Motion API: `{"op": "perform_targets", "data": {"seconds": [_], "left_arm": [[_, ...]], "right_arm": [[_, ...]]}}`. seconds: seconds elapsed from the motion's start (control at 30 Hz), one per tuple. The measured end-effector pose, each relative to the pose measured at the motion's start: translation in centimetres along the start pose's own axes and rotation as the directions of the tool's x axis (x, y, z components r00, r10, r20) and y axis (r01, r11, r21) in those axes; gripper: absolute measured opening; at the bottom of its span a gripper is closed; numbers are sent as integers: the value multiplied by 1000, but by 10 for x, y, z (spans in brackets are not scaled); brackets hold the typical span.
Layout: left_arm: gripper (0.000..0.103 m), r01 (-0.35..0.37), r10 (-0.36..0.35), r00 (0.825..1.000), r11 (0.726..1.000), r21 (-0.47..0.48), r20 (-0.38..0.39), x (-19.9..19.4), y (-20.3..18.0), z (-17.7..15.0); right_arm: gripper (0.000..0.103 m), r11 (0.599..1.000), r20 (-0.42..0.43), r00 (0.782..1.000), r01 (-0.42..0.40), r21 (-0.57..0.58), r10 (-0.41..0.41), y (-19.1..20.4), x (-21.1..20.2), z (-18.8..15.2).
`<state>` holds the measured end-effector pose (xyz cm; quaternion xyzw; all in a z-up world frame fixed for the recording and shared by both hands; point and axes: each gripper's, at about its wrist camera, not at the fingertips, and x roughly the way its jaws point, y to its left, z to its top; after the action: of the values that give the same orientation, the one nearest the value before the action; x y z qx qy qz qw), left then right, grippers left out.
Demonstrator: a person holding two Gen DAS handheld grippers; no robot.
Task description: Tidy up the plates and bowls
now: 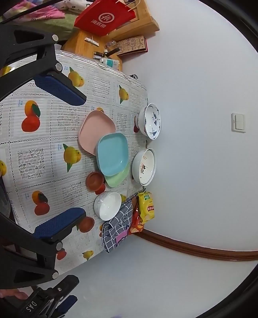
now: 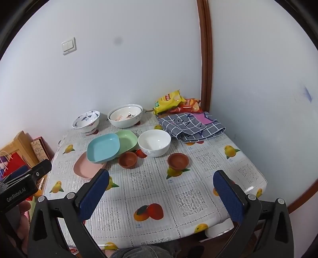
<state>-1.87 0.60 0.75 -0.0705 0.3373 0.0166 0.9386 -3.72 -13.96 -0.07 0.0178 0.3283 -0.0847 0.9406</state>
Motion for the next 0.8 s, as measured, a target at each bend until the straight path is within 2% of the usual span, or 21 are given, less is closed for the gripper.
{"op": "perform_targets", "data": {"seconds": [0.8], "left_arm": [[103,6,-6,1000,1000,-6,-3,-2,-1,0]], "right_arm": [[103,1000,38,999,-17,24,16,-8,-10,1]]}}
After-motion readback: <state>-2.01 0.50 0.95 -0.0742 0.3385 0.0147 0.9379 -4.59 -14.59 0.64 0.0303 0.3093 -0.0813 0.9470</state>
